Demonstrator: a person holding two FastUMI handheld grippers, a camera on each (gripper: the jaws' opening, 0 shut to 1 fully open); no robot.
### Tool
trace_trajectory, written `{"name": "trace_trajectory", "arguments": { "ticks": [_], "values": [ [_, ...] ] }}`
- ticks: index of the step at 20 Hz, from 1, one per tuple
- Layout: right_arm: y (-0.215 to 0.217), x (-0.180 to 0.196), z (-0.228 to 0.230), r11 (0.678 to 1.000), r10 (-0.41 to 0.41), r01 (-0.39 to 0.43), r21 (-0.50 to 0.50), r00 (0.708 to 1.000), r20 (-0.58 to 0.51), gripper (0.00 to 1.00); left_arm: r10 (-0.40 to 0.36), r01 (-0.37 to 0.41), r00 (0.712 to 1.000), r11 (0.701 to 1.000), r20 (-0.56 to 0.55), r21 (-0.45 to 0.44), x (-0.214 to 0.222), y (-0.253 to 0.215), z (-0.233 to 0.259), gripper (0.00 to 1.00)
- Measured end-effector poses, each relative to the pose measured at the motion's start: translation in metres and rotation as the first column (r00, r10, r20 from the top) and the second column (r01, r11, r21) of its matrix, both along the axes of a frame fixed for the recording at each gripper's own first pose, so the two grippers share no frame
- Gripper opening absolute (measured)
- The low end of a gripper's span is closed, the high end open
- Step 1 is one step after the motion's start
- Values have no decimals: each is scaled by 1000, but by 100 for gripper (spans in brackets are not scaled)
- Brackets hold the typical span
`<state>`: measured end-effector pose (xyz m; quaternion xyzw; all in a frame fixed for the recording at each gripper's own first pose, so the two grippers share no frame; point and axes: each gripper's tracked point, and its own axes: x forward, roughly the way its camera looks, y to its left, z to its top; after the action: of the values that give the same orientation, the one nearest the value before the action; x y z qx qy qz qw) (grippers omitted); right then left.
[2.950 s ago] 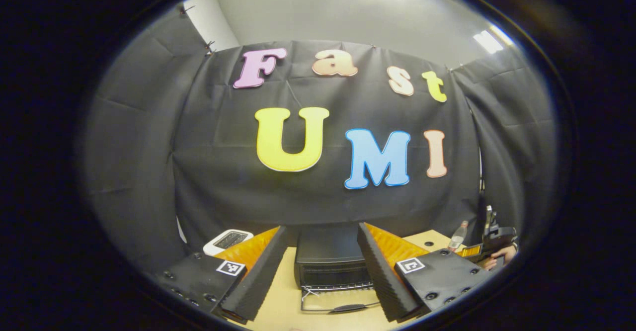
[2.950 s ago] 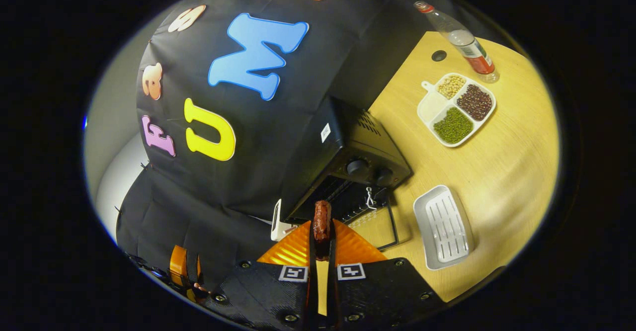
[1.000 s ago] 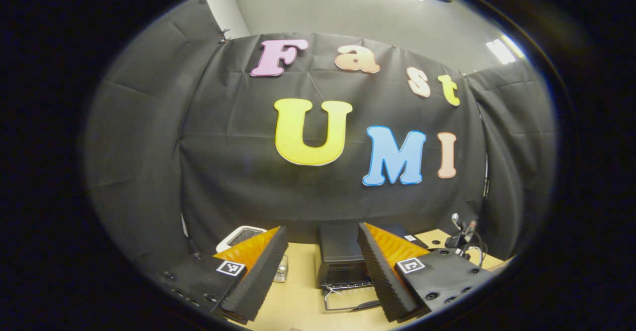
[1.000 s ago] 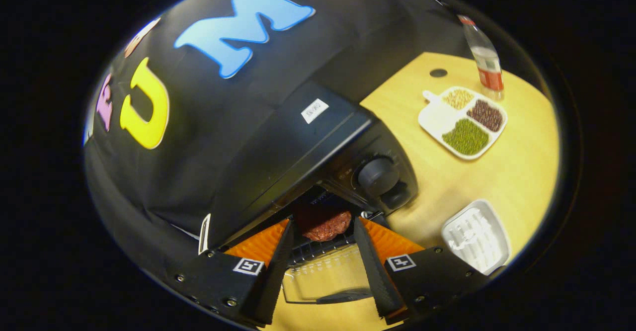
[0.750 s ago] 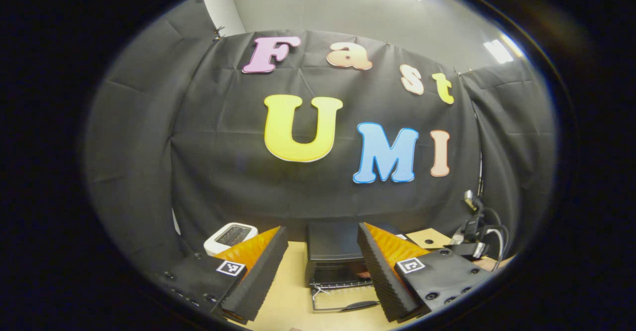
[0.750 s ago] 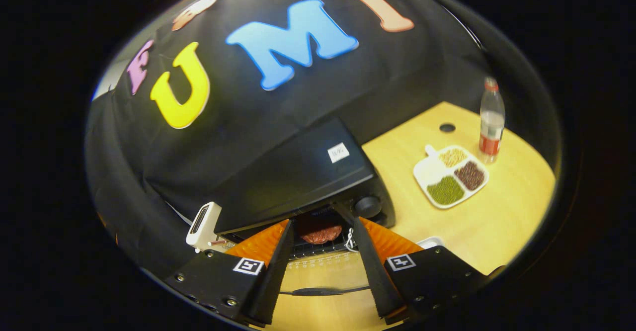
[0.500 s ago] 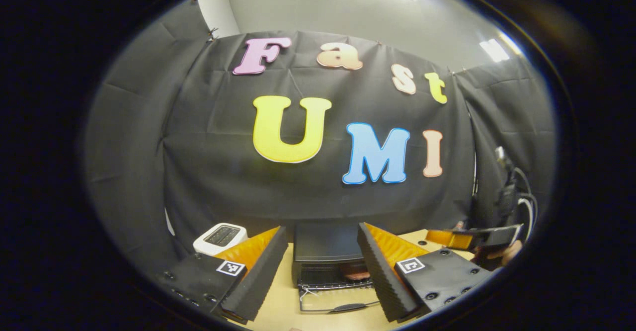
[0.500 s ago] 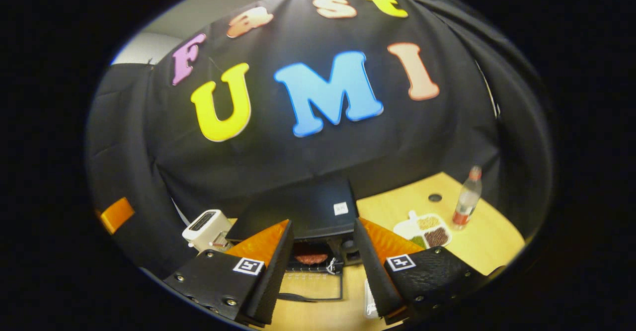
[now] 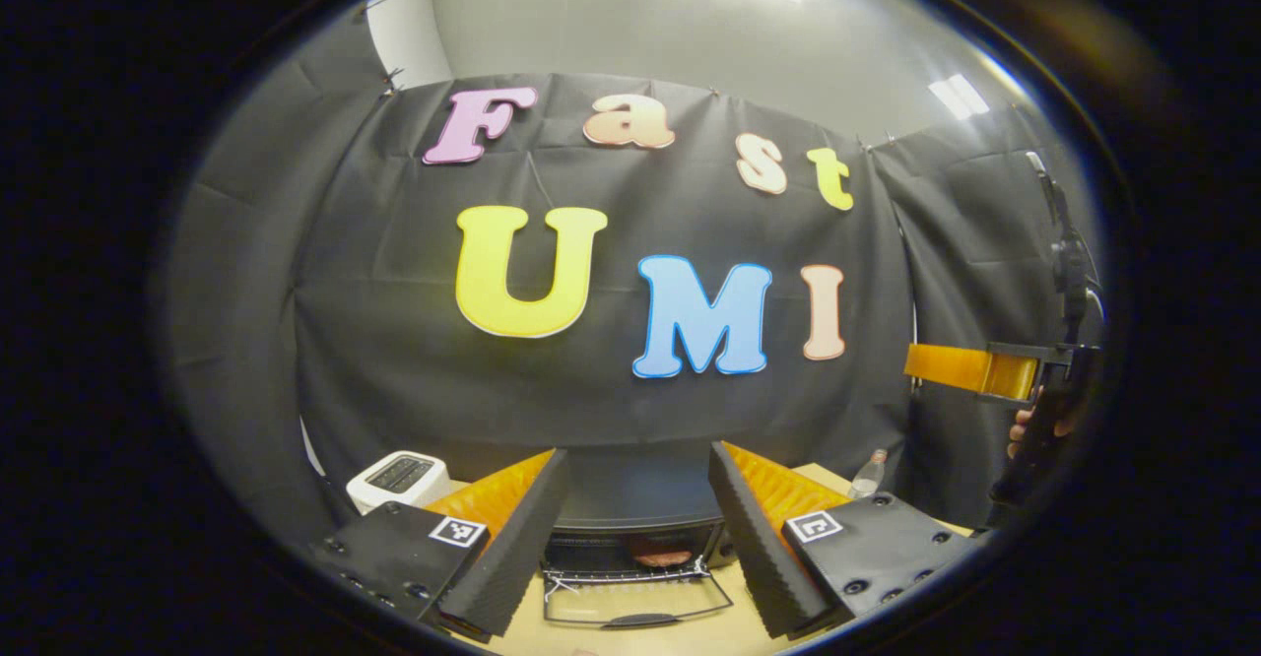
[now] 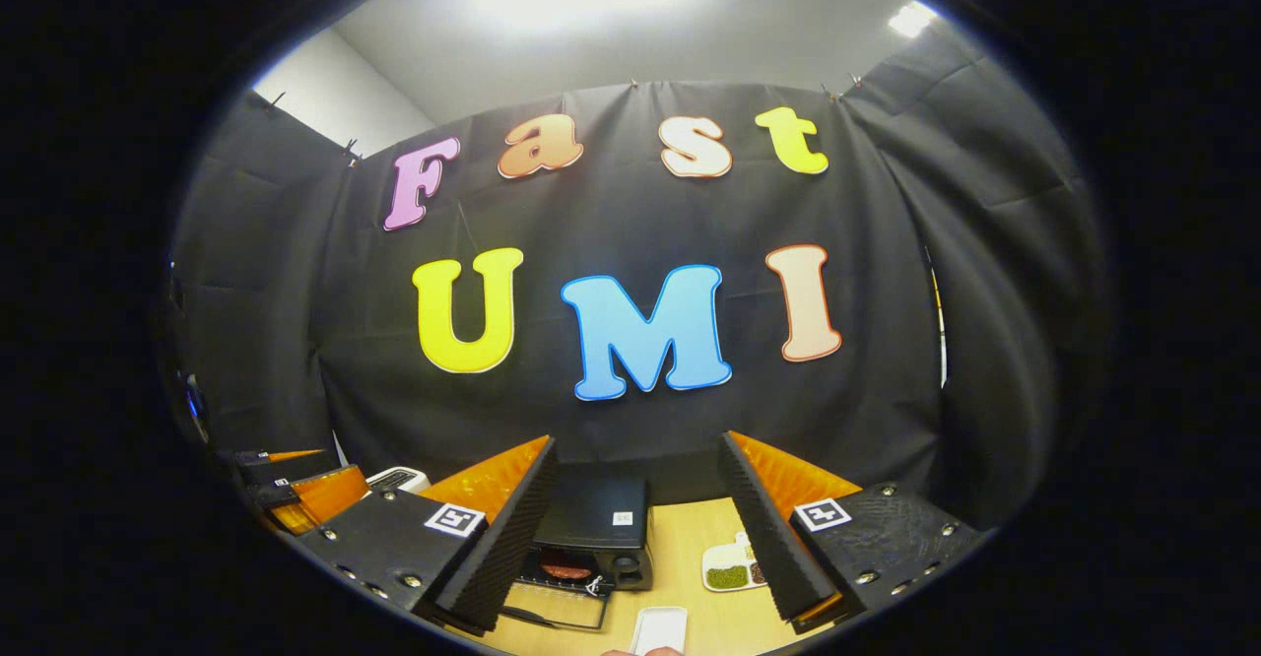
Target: Open the electric oven with the left hand, put the food in, and close the electric oven.
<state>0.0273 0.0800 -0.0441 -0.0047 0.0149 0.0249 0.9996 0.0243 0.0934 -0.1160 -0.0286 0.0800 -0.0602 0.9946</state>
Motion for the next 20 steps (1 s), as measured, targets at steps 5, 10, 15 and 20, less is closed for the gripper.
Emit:
{"name": "trace_trajectory", "arguments": {
  "ticks": [5,10,15,20],
  "values": [
    [-13,-6,7,1000,5,-5,10,1000,15,99,27,-26,995,1000,-97,9,2,-10,-33,97],
    [-29,-2,0,1000,6,-5,28,1000,-20,100,31,-43,951,999,-307,-33,1,-19,-111,92],
    [-50,3,-13,1000,0,1,13,998,-57,99,58,-92,886,994,-459,-52,-4,-19,-175,95],
    [-70,8,-27,999,-22,26,38,995,-101,99,70,-87,845,996,-531,-9,-12,-22,-213,99]
  ]
}}
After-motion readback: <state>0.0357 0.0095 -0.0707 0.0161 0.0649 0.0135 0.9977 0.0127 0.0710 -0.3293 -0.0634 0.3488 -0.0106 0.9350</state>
